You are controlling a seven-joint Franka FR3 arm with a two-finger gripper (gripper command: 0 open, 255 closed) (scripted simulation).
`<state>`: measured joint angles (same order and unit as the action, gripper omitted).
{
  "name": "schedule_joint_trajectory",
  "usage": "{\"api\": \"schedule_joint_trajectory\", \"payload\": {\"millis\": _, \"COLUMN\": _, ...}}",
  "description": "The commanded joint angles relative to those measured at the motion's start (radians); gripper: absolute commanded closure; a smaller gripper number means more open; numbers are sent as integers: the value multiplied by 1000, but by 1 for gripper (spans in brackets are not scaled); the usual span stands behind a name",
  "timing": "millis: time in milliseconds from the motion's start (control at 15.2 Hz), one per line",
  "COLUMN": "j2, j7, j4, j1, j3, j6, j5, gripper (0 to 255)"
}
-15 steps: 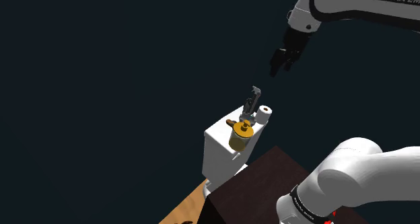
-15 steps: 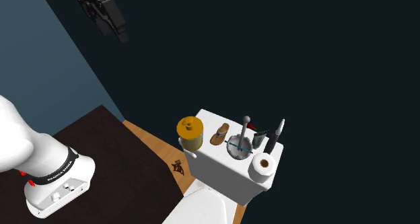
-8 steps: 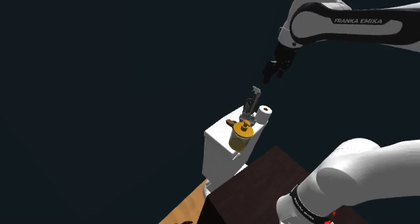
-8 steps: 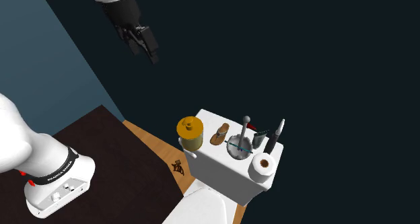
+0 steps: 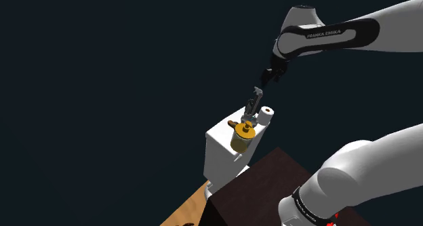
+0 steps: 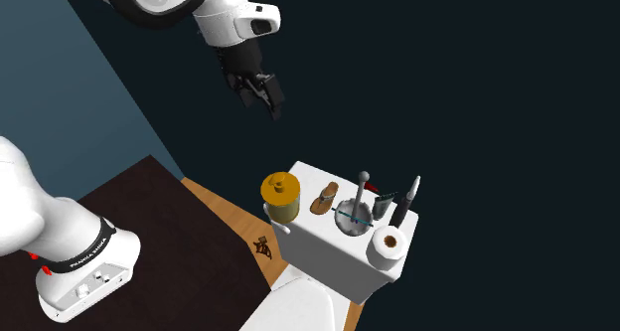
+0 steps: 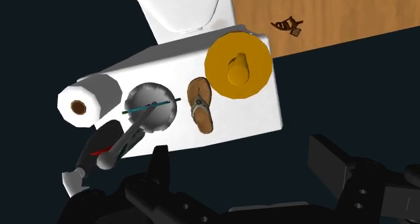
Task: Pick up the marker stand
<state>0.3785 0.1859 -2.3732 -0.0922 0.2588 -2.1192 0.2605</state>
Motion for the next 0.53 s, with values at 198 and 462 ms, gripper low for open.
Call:
{"api": "schedule_joint_trajectory", "payload": {"millis": 198, "j2": -164, "j7": 42, "j4": 45, "j1": -17, "j3": 56, "j6": -143, "j5": 1, "gripper": 0}}
{"api": "schedule_joint_trajectory", "payload": {"millis": 462, "j2": -307, "j7": 88, "j4": 106, "j1": -31, "j3": 96, "j6": -242, "j5": -25, "gripper": 0}}
